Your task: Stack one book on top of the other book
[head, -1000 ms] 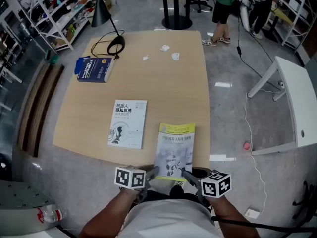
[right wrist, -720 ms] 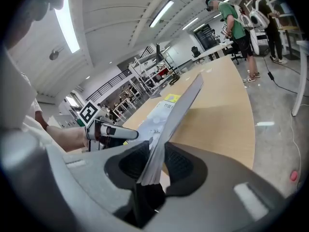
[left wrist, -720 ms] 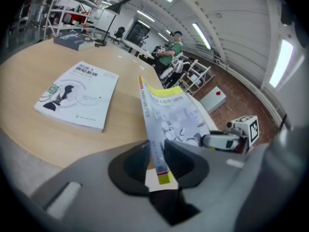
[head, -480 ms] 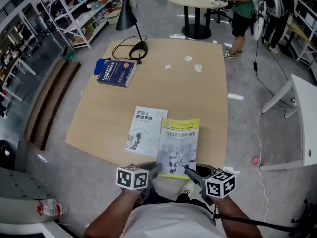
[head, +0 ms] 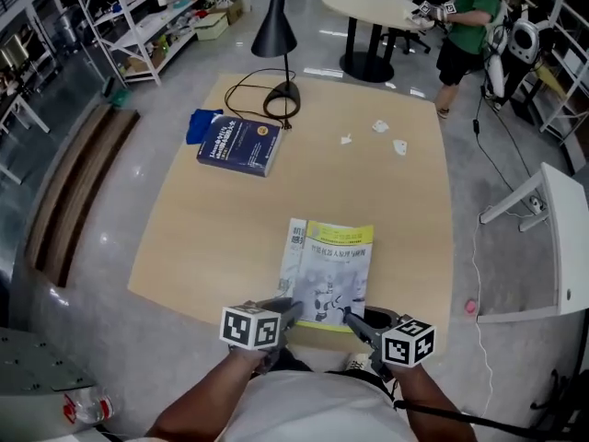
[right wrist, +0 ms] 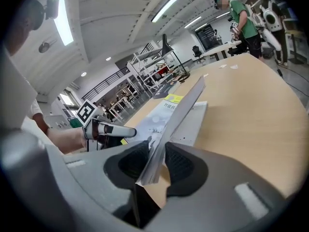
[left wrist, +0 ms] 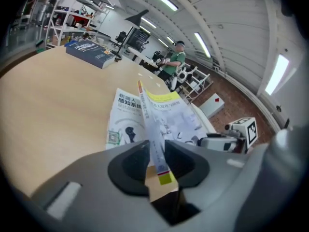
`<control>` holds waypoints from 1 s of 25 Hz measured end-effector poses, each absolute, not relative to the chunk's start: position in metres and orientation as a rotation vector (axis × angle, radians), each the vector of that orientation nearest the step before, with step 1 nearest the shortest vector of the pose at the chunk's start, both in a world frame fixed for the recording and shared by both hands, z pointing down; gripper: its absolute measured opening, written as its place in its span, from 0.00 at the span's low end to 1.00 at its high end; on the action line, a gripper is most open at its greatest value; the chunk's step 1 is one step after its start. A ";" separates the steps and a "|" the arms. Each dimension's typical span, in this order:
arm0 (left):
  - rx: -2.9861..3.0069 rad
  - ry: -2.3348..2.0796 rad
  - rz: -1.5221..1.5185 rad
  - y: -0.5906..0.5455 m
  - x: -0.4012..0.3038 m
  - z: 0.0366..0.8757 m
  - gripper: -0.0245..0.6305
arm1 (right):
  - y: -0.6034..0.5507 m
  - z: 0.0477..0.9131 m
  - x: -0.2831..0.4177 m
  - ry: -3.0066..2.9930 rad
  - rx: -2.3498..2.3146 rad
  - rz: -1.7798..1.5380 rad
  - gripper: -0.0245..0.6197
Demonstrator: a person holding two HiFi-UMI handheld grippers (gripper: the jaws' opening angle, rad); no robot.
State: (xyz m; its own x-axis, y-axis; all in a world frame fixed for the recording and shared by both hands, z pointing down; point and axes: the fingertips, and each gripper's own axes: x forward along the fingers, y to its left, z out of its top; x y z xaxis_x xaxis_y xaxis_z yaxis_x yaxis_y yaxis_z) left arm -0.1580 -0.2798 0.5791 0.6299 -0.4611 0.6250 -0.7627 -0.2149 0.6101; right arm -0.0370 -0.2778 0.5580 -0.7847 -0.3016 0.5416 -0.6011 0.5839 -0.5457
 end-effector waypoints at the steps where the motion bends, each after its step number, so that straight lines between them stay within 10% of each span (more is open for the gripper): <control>1: 1.871 -0.959 0.382 -0.286 -0.164 0.582 0.20 | -0.282 0.560 -0.044 -2.413 0.749 1.047 0.21; 25: 1.850 -0.836 0.495 -0.295 -0.190 0.632 0.23 | -0.296 0.618 -0.052 -2.145 0.808 1.147 0.22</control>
State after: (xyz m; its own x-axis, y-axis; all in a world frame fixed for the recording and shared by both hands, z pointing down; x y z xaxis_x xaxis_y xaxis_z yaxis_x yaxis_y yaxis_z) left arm -0.1899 -0.2948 0.6317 0.6770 -0.3242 0.6608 -0.7352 -0.2566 0.6274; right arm -0.0523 -0.2955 0.6179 -0.6547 -0.2400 0.7168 -0.7293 0.4498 -0.5155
